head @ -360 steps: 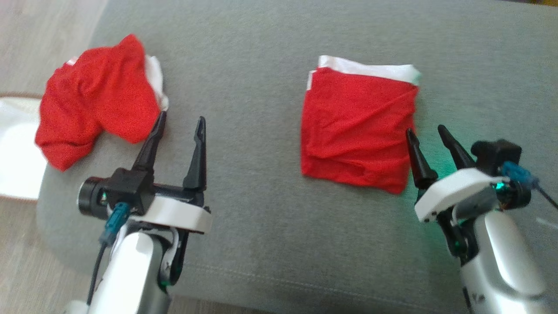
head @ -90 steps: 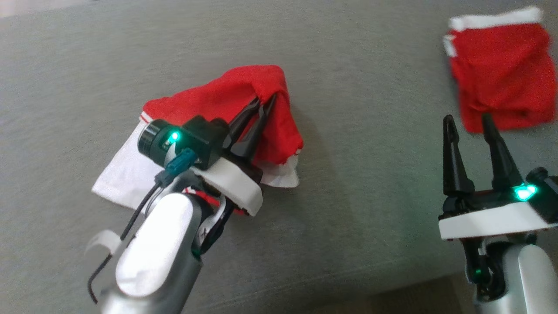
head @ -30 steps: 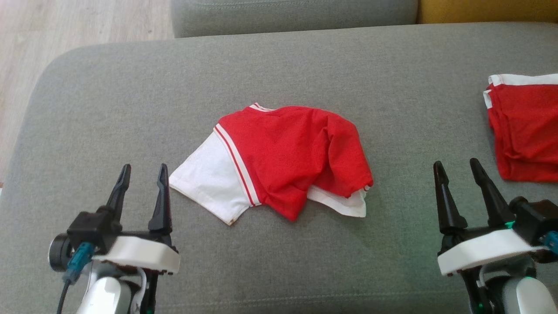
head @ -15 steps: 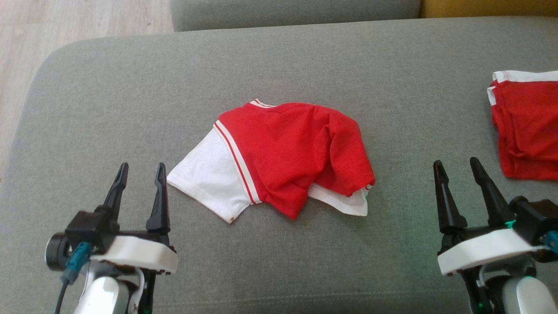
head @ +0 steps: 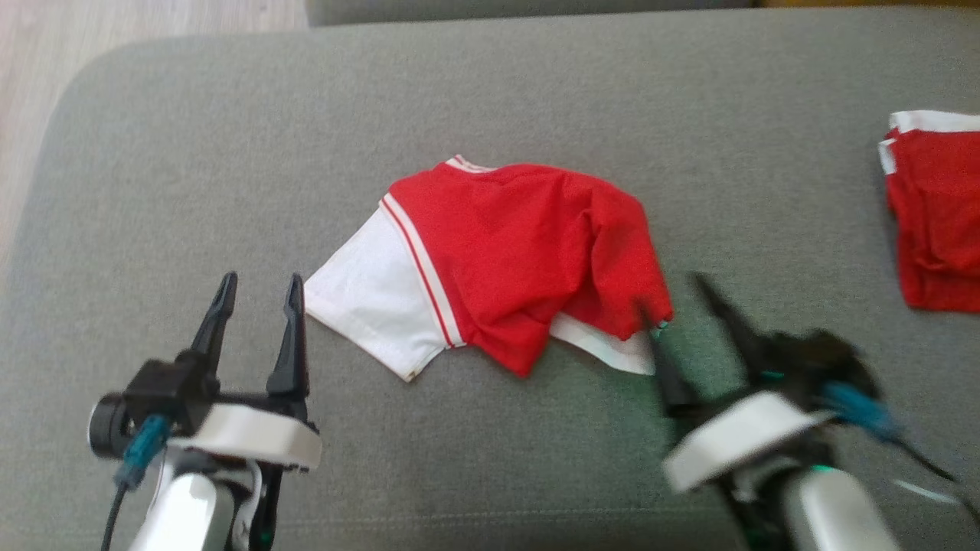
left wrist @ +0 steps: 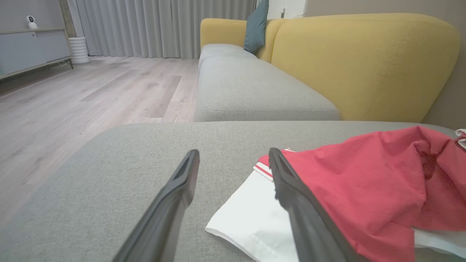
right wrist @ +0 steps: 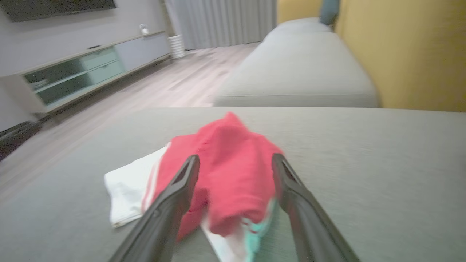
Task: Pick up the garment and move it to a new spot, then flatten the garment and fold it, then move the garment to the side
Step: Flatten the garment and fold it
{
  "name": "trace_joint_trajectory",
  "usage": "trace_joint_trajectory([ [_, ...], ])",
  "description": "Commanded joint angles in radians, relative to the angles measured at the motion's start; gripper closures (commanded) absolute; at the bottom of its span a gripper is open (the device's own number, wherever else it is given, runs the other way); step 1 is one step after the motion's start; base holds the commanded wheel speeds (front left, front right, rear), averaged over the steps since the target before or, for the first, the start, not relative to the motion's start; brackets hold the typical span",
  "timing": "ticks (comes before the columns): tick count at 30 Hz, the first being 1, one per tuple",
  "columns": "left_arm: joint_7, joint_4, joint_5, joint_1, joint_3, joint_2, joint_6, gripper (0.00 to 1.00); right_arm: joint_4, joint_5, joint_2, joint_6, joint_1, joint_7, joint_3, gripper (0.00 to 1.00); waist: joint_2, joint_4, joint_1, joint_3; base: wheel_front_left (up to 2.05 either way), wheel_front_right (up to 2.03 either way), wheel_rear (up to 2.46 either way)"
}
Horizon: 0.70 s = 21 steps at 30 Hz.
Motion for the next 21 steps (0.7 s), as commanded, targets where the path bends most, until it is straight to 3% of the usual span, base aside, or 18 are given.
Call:
trace_joint_trajectory([
  [1, -0.003, -0.038, 0.004, -0.064, 0.034, 0.02, 0.0, 0.0, -0.024, -0.001, -0.009, 0.004, -0.067, 0.013, 0.061, 0.0, 0.0, 0.013, 0.0, 0.019, 0.0, 0.0, 0.0],
  [10, -0.014, -0.032, 0.007, -0.127, 0.017, -0.002, -0.01, 0.0, 0.16, 0.049, -0.041, 0.004, -0.3, 0.137, 0.412, 0.0, 0.0, 0.073, 0.0, 0.108, 0.0, 0.0, 0.0],
  [21, -0.024, -0.002, 0.012, -0.186, 0.008, -0.029, -0.028, 0.0, 0.504, 0.054, -0.015, 0.004, -0.513, 0.185, 0.549, 0.0, 0.0, 0.121, 0.0, 0.178, 0.0, 0.0, 0.0],
])
